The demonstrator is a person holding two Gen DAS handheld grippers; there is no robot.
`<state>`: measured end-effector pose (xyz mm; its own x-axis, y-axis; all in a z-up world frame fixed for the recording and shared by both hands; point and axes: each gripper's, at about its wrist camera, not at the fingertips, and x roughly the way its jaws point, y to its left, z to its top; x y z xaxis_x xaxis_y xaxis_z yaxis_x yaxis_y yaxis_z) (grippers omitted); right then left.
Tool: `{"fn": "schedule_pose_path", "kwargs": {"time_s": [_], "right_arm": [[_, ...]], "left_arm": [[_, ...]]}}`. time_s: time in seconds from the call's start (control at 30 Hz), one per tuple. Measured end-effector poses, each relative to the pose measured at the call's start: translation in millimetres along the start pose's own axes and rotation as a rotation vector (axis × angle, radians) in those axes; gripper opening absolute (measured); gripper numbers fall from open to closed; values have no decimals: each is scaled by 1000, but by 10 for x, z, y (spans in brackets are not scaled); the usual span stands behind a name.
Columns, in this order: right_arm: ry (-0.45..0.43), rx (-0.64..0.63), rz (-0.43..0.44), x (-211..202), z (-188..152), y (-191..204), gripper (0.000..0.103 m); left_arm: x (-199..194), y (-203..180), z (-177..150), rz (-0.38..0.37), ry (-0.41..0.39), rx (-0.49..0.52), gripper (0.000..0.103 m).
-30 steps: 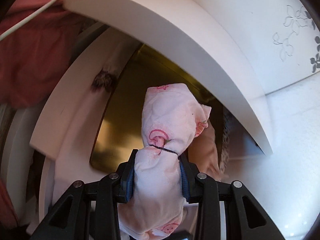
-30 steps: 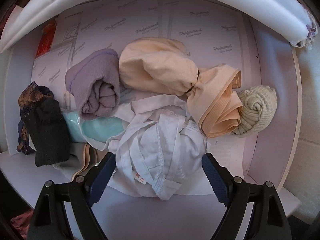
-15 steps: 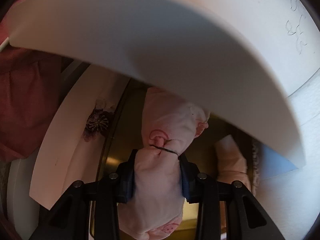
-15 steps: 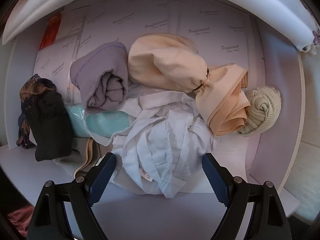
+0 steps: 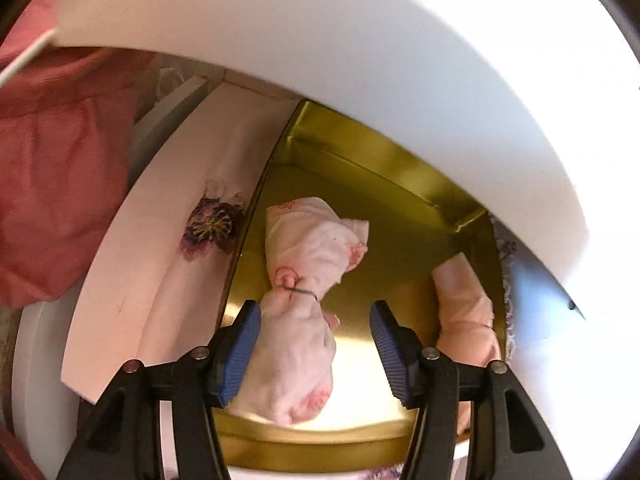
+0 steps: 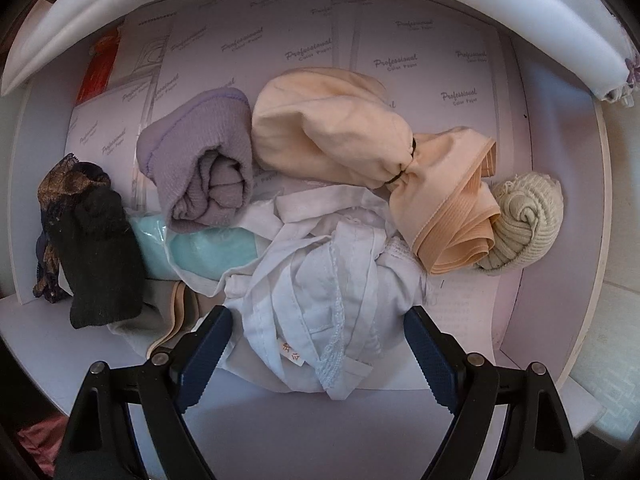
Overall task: Organize soft objects
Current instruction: 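Carry the printed garment into the gold tray and open the left tool, then move the left tool back toward the black garments in the drawer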
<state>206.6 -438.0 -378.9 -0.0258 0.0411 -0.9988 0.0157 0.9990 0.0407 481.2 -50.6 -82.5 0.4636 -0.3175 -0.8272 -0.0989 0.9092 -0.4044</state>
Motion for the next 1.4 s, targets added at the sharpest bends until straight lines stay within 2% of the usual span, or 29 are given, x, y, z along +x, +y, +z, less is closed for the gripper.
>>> {"fn": "schedule_pose_path", "kwargs": {"time_s": [0.23, 0.4, 0.57, 0.8, 0.9, 1.2, 1.3, 1.4], "right_arm": [[-7, -6, -7, 16, -13, 12, 88], [-8, -9, -16, 27, -18, 36, 88], [-10, -8, -16, 29, -8, 44, 88], [-12, -7, -15, 34, -12, 51, 88], [-13, -11, -16, 32, -13, 48, 88], [-11, 8, 10, 11, -34, -14, 88], [-15, 6, 15, 6, -37, -34, 88], [-17, 7, 20, -15, -38, -44, 88]], "left_arm": [[-570, 183, -173, -25, -63, -25, 57], [-754, 280, -346, -29, -89, -47, 57], [-836, 325, -625, -16, -66, -39, 57], [-790, 601, -1149, 47, 40, -92, 57], [-730, 653, -1367, 73, 97, -85, 57], [-174, 647, -2073, 177, 339, 62, 57], [-46, 670, -2208, 214, 380, 120, 57], [76, 742, -2308, 233, 414, 121, 57]]}}
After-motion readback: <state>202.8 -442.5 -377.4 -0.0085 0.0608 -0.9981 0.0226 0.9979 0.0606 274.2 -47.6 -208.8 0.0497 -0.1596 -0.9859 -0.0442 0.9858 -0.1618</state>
